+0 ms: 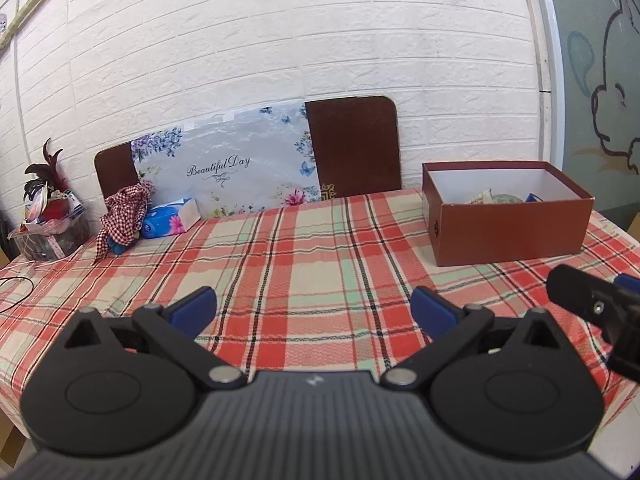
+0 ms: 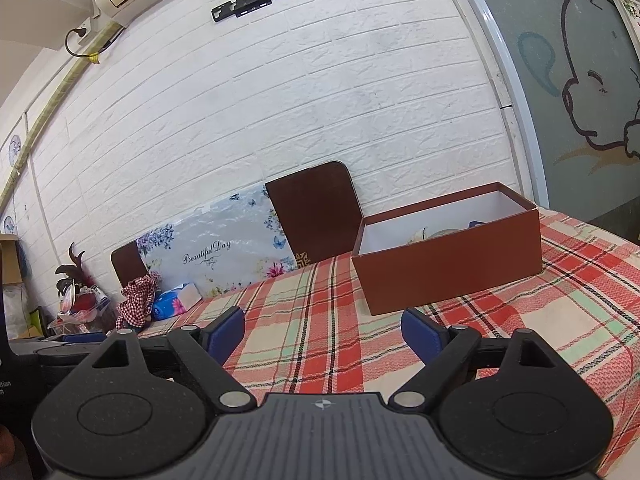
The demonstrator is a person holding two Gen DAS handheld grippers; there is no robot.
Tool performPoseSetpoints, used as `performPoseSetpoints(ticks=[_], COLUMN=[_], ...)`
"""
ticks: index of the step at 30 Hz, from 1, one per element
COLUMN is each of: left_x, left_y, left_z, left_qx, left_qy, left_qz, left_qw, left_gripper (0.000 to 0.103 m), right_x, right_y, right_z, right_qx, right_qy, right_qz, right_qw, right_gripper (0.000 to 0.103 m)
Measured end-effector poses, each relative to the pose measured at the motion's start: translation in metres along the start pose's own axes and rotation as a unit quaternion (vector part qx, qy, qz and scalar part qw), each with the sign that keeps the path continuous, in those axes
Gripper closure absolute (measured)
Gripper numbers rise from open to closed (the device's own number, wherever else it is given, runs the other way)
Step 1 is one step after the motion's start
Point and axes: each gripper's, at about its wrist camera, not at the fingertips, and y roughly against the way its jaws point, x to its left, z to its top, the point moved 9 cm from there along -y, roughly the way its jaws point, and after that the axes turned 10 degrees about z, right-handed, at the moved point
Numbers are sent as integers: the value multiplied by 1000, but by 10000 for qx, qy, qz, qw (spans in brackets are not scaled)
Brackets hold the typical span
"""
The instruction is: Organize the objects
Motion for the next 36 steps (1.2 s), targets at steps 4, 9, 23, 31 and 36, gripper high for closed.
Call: performPoseSetpoints(ticks=[4,9,23,31,36], left_x=[0,0,-7,-11,-12], left_y=[-2,-3,-6,-7,-8], left_z=[-3,-5,-12,-14,-14], left_qx=[60,108,301,360,375], left_qy=[-24,-31,-80,-127,-127], left_qz=[108,105,-19,-58,-67], left_qw=[9999,9999,9995,9993,9992], left_gripper=[0,0,0,0,0], right_x=[0,1,-5,-11,-14], right_y=[0,0,-2,-3,-5], right_z=[0,-2,-6,-10,-13], right_qx=[-4,12,110,204,311], right_qy=[-21,-26,-96,-145,-121], right_qz=[-22,-19,-72,-182,-272], right_qw=[10000,10000,9999,9995,9991], right_gripper=[16,16,15,15,15])
